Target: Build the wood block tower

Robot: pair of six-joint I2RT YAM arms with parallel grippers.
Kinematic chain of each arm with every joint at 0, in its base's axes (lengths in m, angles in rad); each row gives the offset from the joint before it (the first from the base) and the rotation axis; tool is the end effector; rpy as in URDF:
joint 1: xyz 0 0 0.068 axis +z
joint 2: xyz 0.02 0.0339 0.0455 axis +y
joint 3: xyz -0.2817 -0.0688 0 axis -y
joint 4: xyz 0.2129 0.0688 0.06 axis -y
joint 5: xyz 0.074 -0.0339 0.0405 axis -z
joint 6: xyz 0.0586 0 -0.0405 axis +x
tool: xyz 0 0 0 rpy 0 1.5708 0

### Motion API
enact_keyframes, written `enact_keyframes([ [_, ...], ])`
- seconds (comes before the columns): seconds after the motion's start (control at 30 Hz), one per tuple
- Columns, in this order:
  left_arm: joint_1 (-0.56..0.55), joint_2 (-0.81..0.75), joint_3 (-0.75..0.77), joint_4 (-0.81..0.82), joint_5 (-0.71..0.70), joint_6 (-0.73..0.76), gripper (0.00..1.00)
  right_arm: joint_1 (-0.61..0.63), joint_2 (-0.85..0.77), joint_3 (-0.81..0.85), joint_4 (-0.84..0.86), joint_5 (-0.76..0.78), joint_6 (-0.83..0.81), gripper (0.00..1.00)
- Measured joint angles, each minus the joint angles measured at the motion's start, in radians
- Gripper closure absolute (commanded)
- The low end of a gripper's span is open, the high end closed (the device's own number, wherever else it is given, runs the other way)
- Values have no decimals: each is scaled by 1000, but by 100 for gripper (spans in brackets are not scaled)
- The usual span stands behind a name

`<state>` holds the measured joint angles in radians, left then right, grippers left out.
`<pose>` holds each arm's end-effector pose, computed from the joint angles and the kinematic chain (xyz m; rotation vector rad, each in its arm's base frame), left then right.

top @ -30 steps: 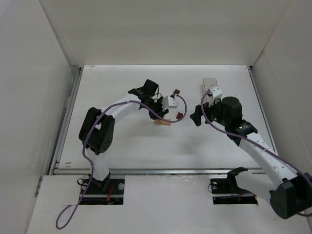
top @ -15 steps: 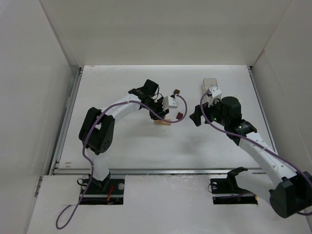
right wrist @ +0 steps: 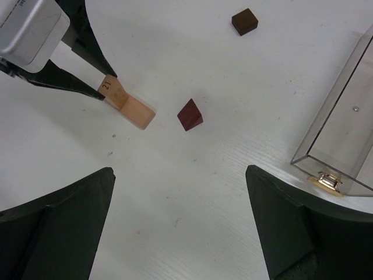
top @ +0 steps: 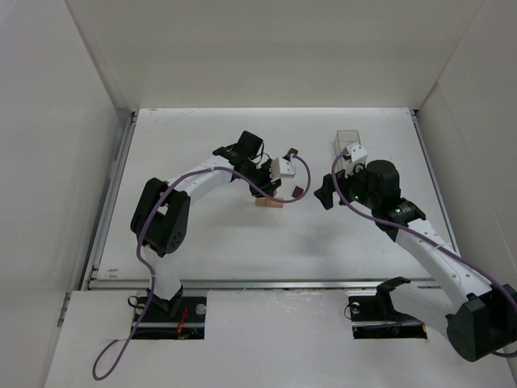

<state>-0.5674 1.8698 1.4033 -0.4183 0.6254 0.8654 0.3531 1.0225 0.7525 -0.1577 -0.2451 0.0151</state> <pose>0.3164 -0.2423 0.2465 1.7185 1.5674 -0.6163 0.1953 0.0871 0.3007 -0.4953 1.9555 0.4802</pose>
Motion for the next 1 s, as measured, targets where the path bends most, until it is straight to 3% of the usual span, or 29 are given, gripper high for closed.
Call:
enact_keyframes([
  [0.57,22,0,-38,-9,2,18,70,0,17,0,-1,-19,0,0],
  [1.0,22,0,-38,-16,2,24,57,0,20,0,-8,-22,0,0],
])
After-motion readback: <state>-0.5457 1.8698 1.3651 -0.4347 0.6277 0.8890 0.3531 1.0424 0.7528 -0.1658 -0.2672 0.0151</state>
